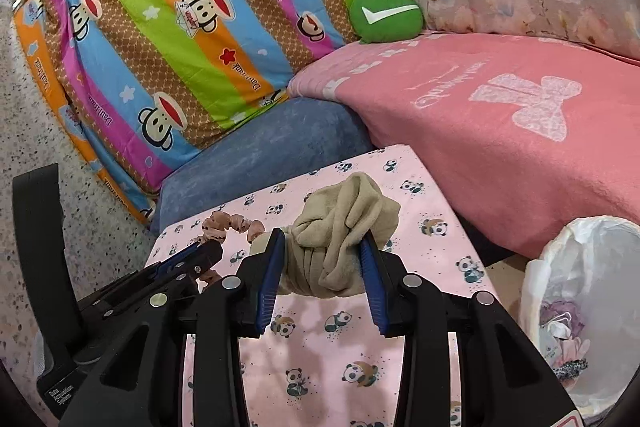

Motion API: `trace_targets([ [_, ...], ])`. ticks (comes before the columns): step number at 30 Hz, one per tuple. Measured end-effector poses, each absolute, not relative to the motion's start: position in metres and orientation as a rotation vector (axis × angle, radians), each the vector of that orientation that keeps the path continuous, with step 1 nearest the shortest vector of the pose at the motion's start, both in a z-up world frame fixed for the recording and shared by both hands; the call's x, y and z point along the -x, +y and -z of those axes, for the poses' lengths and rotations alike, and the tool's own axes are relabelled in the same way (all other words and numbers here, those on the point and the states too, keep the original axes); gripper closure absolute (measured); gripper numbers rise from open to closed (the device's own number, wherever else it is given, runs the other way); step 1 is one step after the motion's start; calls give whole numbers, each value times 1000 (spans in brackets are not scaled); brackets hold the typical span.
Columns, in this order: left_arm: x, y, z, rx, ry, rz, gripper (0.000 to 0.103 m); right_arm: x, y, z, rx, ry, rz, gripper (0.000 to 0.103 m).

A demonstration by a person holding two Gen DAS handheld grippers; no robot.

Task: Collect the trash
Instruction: 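Grasp the brown scrunchie with the left tool while the right tool holds the sock, then carry the scrunchie and sock over the bin and open both tools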

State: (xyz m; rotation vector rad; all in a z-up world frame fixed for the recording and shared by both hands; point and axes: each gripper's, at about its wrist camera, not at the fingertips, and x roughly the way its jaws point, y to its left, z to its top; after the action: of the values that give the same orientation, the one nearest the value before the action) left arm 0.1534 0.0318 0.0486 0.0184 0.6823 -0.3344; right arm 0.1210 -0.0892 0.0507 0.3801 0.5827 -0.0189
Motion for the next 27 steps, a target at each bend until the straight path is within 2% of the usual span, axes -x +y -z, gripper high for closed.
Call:
trace_targets([
  [14, -89, -47, -75, -72, 638, 480, 90, -34, -178, -96, -395, 468, 167, 65],
  [27, -58, -118, -76, -111, 659, 615, 90, 16, -254, -99, -431, 438, 269, 65],
])
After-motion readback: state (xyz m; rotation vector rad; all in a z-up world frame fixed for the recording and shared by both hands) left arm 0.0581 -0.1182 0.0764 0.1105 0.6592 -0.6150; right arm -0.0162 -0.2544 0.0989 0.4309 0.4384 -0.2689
